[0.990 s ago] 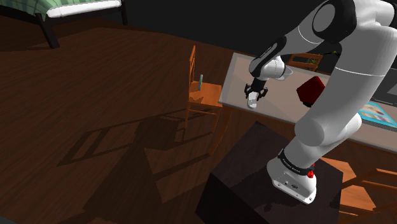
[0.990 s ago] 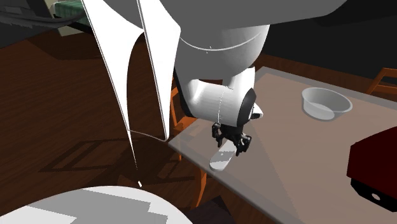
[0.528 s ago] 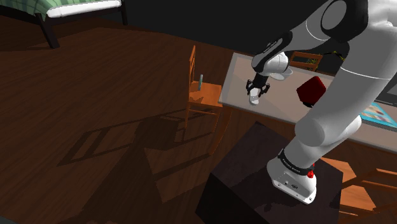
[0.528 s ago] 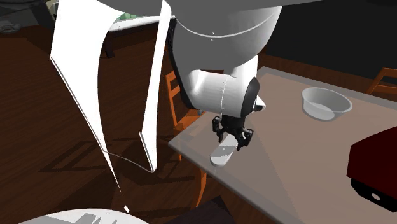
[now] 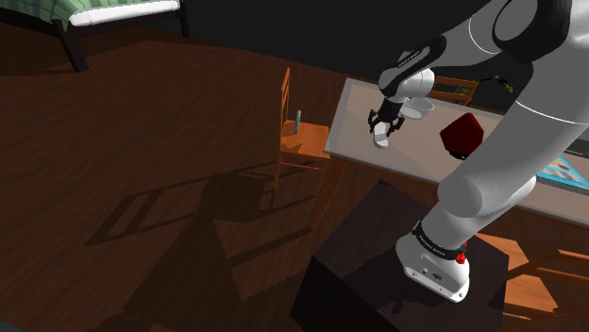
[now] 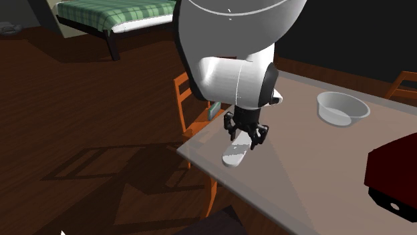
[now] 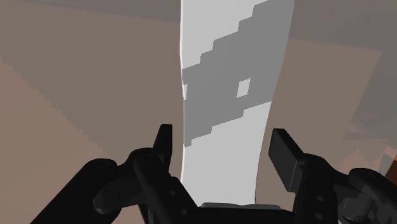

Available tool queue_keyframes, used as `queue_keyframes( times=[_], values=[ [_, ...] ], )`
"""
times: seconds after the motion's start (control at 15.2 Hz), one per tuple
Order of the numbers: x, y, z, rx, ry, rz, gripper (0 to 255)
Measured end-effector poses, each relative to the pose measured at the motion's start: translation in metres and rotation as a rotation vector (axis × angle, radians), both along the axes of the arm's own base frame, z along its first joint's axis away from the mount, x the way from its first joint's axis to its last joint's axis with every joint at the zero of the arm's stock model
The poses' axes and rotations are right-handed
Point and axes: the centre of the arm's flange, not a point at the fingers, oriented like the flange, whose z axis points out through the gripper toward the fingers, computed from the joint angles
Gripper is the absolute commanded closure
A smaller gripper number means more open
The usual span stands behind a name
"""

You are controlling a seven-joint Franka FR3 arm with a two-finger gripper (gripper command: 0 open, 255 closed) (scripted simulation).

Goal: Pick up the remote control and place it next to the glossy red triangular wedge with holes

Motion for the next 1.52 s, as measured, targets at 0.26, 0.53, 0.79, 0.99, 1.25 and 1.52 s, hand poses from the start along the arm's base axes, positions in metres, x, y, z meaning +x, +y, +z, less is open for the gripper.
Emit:
queue_keyframes(
  times=[0.26, 0.53, 0.79, 0.99, 1.25, 1.52],
  values=[
    [-0.001, 0.000, 0.023, 0.000, 0.000, 0.000, 255],
    [-0.003, 0.002, 0.043, 0.000, 0.000, 0.000, 255],
    [-0.001, 0.001, 0.065, 0.000, 0.000, 0.000, 255],
    [-0.002, 0.001, 0.081, 0.000, 0.000, 0.000, 255],
    [-0.001, 0.002, 0.101, 0.000, 0.000, 0.000, 255],
    [-0.001, 0.003, 0.123, 0.000, 0.000, 0.000, 255]
  ],
)
